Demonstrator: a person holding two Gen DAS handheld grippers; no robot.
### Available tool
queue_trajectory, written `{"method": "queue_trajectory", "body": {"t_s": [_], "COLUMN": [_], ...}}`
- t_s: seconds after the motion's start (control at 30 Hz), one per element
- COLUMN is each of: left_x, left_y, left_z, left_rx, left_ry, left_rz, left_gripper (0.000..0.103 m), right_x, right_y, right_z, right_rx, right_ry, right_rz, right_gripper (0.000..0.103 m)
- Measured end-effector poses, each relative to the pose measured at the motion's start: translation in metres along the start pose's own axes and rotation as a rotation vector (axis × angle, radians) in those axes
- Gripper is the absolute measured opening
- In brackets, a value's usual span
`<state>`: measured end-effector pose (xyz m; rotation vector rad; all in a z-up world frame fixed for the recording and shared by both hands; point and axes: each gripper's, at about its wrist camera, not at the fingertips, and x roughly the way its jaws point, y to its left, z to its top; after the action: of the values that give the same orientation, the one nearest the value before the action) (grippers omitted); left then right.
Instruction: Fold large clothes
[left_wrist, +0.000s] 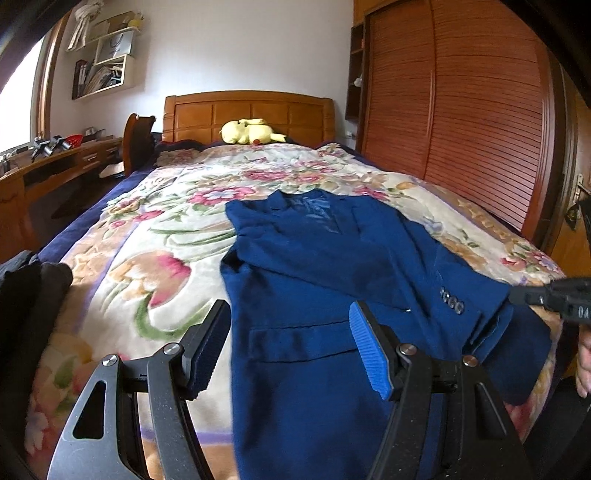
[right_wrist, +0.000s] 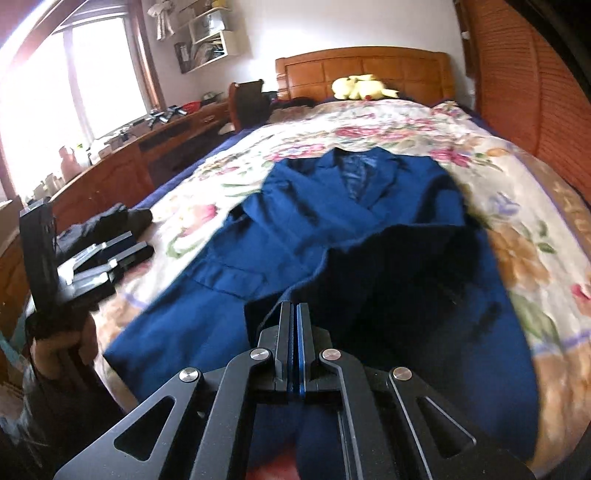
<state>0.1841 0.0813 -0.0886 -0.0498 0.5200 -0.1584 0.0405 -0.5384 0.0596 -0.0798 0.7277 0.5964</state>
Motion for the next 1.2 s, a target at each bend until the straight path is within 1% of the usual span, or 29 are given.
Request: {"method": "queue_trajectory", "body": {"t_s": [0.17, 0.3, 0.37, 0.4, 0.5, 0.6, 0.67, 0.7, 0.73, 0.83, 0.9, 1.1, 1.2], "left_x": [0.005, 0.011, 0.015, 0.017, 0.024, 0.031, 0.033, 0.033, 0.033, 0.026, 0.024, 0.025, 0.027], "left_y": [-0.026, -0.051, -0.064, -0.070, -0.088, -0.102, -0.109, -0.112, -0.115, -0.124, -0.127, -0.133, -0.131], "left_z": [0.005, 0.005, 0.003, 0.003, -0.001, -0.008, -0.010, -0.012, -0.013, -0.019, -0.023, -0.034, -0.038], "left_rx": [0.030, 0.067, 0.081, 0.090, 0.116, 0.128, 0.132, 0.135, 0.139, 0.146, 0.148, 0.164, 0.152], "left_ry": [0.009, 0.025, 0.039, 0.046, 0.063, 0.092, 0.104, 0.109, 0.116, 0.118, 0.128, 0.163, 0.181], "left_rz": [-0.041, -0.083, -0.108, -0.116, -0.134, -0.165, -0.183, -0.189, -0.190, -0.227, -0.235, -0.229, -0.252], "left_gripper": [0.068, 0.068, 0.068, 0.068, 0.068, 0.068, 0.068, 0.068, 0.068, 0.068, 0.068, 0.068, 0.068], "right_x": [-0.015, -0.027, -0.036, -0.038, -0.045, -0.043, -0.040, -0.038, -0.036, -0.025, -0.016, 0.012, 0.023], "right_y": [-0.005, -0.005, -0.004, -0.003, -0.002, -0.009, -0.014, -0.017, -0.020, -0.030, -0.037, -0.053, -0.059], "right_z": [-0.024, -0.037, -0.038, -0.039, -0.039, -0.039, -0.040, -0.041, -0.041, -0.042, -0.044, -0.050, -0.052], "right_rx": [-0.001, -0.040, -0.060, -0.069, -0.103, -0.100, -0.093, -0.092, -0.089, -0.078, -0.059, -0.018, -0.014], "right_ry": [0.030, 0.043, 0.039, 0.034, 0.020, 0.024, 0.031, 0.035, 0.037, 0.050, 0.064, 0.100, 0.113], "right_rz": [-0.053, -0.112, -0.125, -0.140, -0.181, -0.202, -0.202, -0.205, -0.211, -0.216, -0.218, -0.226, -0.225], "right_gripper": [0.001, 0.001, 0.002, 0.005, 0.007, 0.011, 0.020, 0.030, 0.034, 0.039, 0.041, 0.042, 0.042]}}
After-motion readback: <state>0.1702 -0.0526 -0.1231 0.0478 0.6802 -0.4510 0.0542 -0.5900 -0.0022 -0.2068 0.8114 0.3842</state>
